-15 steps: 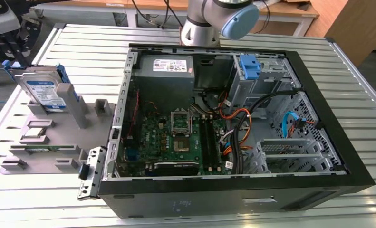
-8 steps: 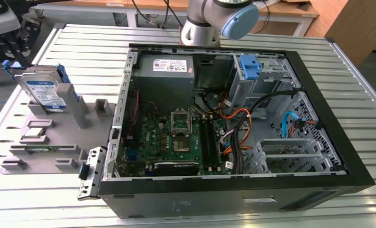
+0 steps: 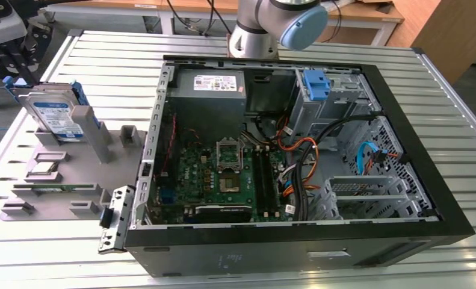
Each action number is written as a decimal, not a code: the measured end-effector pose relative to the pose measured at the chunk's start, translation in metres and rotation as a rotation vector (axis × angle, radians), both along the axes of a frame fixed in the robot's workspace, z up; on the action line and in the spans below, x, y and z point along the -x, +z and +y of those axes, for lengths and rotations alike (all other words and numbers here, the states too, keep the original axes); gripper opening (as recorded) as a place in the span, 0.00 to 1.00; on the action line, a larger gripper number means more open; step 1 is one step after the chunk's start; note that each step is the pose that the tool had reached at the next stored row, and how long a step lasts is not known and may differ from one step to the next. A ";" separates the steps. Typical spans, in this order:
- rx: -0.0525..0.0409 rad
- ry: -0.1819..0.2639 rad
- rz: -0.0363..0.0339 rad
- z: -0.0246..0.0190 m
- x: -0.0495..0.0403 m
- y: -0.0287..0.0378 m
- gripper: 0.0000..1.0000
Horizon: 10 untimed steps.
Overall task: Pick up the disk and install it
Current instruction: 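Pick up the disk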
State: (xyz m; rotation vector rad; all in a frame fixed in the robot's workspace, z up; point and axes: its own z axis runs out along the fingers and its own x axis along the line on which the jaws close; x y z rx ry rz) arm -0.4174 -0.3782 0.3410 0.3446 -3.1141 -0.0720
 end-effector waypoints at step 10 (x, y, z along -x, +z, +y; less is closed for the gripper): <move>0.0000 0.002 0.0000 0.0000 0.0000 0.0000 0.10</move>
